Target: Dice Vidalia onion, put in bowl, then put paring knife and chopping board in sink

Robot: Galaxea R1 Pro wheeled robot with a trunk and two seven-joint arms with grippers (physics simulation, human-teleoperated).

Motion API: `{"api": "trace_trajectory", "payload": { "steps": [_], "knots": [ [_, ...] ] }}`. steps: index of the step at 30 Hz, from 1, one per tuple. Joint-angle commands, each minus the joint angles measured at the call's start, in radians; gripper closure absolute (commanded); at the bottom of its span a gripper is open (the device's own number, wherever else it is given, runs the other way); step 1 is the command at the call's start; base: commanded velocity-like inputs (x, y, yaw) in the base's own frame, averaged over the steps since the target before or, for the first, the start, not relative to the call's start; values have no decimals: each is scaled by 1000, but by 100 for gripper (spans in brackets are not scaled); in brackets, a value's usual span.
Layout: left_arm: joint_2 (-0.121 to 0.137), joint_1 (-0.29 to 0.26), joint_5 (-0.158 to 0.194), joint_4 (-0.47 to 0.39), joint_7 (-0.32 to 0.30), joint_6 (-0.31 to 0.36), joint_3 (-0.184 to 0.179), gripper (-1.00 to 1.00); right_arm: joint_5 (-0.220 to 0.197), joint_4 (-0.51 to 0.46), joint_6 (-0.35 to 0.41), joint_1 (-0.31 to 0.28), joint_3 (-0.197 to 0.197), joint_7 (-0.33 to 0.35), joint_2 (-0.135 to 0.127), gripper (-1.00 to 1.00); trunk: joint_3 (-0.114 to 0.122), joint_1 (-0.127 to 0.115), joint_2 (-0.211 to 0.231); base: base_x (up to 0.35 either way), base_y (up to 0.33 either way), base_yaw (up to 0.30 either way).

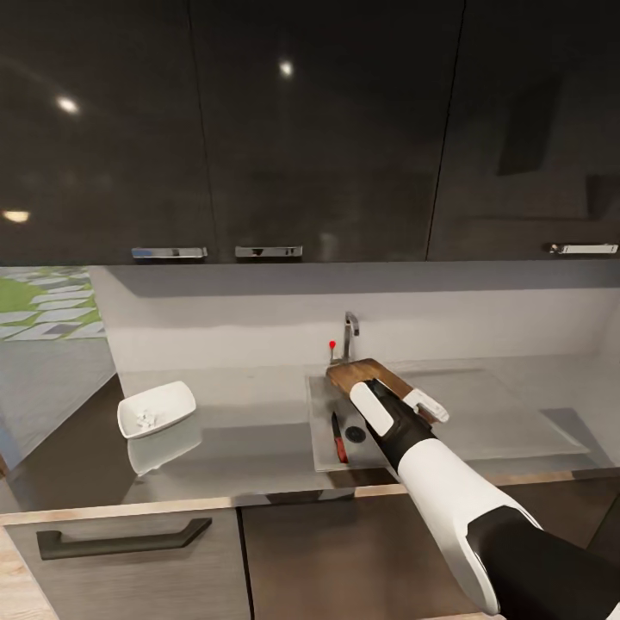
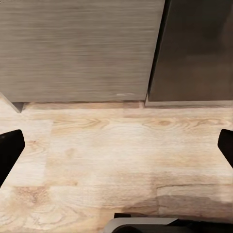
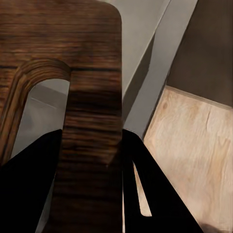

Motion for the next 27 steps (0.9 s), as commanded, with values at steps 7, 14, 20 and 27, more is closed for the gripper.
{"api": "trace_trajectory", "payload": {
  "steps": [7, 14, 20, 27],
  "knots": [
    [1, 1, 9, -1, 5, -1, -8, -100, -29, 2, 5, 0, 3, -52, 0, 100, 0, 0, -1, 140, 141, 0],
    [1, 1, 8, -1, 5, -1, -8, -100, -92, 4, -4, 0, 3, -79, 0, 100, -1, 0, -1, 190, 235, 0],
    [1, 1, 8, -1, 5, -1, -8, -100, -95, 12, -66, 0, 3, -81, 0, 100, -8, 0, -1, 74, 91, 0],
    [1, 1, 9, 1, 5, -1, -8, -100, -95, 38, -103, 0, 3, -109, 0, 100, -19, 0, -1, 4, 6, 0]
  ]
}}
